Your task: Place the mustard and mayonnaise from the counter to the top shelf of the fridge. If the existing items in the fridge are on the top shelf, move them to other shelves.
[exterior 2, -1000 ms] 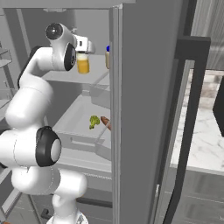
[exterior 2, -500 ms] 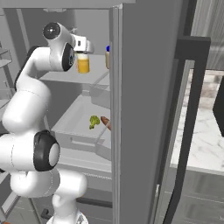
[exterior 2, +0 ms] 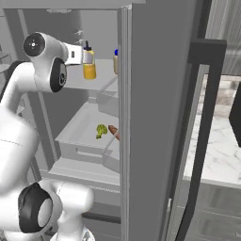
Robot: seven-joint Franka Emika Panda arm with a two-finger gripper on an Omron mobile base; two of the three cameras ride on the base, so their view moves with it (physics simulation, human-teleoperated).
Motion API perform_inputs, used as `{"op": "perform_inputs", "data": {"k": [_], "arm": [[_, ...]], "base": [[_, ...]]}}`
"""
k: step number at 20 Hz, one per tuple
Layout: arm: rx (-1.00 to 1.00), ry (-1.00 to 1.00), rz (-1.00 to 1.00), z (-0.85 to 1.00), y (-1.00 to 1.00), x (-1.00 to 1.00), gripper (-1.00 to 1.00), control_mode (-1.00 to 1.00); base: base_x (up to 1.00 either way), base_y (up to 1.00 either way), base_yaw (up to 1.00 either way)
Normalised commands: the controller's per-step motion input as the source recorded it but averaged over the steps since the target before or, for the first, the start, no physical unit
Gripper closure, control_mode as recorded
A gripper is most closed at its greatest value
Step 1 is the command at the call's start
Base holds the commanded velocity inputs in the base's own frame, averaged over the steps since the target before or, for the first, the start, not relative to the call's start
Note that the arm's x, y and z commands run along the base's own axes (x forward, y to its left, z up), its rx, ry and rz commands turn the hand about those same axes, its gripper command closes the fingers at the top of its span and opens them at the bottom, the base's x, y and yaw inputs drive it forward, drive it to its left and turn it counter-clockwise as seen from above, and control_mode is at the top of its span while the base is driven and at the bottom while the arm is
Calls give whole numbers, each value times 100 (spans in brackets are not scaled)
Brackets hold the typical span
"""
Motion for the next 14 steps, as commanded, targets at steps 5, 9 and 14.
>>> {"op": "perform_inputs", "data": {"k": [5, 9, 14], "arm": [[4, 0, 0, 24, -19, -100, -100, -100], [0, 8, 0, 15, -4, -100, -100, -100], [0, 9, 0, 0, 0, -100, -100, -100]], "base": [[0, 0, 0], [0, 0, 0], [0, 0, 0]]}}
